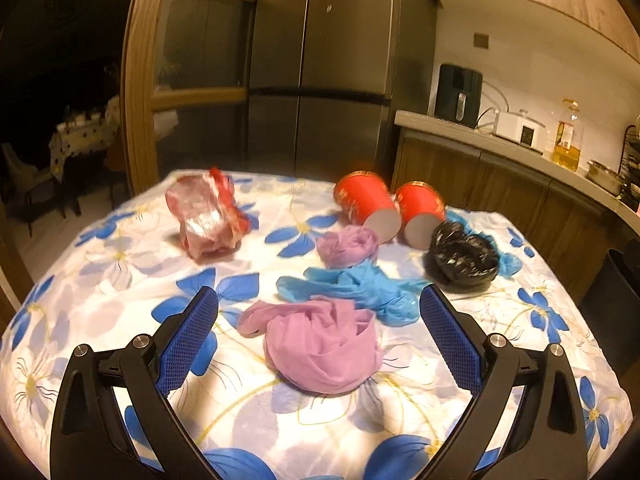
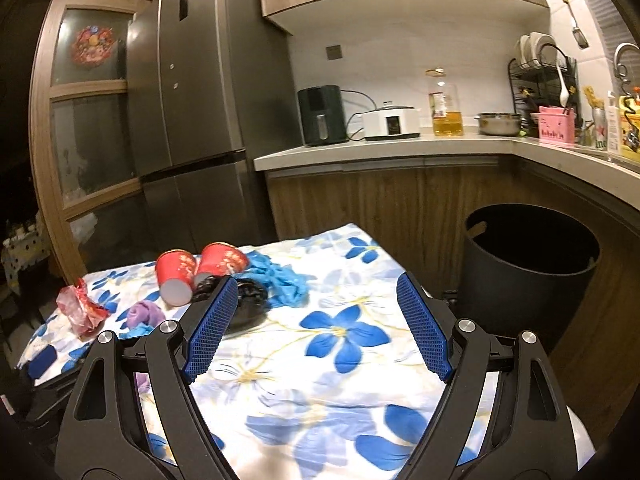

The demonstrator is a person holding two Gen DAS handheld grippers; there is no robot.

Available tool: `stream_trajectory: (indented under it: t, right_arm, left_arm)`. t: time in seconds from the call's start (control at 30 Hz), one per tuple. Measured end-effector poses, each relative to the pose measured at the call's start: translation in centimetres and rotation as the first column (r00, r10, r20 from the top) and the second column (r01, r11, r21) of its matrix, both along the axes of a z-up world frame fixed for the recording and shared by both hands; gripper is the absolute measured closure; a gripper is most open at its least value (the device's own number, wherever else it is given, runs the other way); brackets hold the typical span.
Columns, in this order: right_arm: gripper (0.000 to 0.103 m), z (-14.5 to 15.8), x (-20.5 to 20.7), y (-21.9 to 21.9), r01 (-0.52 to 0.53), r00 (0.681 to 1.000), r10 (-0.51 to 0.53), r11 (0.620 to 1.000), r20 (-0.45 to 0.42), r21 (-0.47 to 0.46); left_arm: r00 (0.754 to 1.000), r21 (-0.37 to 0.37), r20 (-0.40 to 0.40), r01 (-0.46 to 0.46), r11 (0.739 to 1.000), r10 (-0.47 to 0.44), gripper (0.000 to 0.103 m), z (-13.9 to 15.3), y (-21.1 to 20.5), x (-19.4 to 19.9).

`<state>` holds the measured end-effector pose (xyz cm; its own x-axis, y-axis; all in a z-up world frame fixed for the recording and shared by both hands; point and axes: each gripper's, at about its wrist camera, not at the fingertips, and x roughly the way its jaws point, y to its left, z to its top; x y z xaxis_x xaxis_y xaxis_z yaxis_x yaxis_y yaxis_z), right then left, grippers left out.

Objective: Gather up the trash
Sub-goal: 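Move both open tools back over the trash on the table, then grasp the purple glove with the left tool while the right tool grasps the blue glove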

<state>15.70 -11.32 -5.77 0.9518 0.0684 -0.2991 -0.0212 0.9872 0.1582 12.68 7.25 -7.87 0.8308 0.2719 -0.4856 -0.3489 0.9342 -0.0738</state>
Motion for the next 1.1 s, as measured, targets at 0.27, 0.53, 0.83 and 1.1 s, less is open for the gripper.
stream_trajectory:
  t: [0.27, 0.53, 0.83, 1.1]
  right_arm:
    - [0.022, -0.4, 1.2, 2.6, -0.039, 0.999, 0.038, 0.999, -0.011, -0.019]
    - [0.022, -1.4, 2.8, 5.4, -0.090, 0.995, 0.088, 0.996, -0.052, -0.029]
    - [0.022, -3.4, 4.6, 10.0, -0.220, 0.967, 0.215, 0.975, -0.139, -0.026]
    - [0.026, -5.3, 6.0, 15.0, -0.342, 0.918, 0.327, 0.939, -0.225, -0.027]
  left_arm:
    - [0.993, -0.060, -0.119, 0.018, 0.998, -0.025, 0.029, -2.1, 1.0, 1.9]
    - [0.974, -0.167, -0.211, 0.053, 0.985, -0.088, 0.075, -4.0, 2.2, 3.0]
    - [0.991, -0.141, -0.103, 0.070, 0.988, -0.085, 0.093, -1.4, 3.2, 0.3]
    - [1.000, -0.117, -0.015, 0.005, 0.993, -0.007, 0.093, 1.0, 6.0, -1.5]
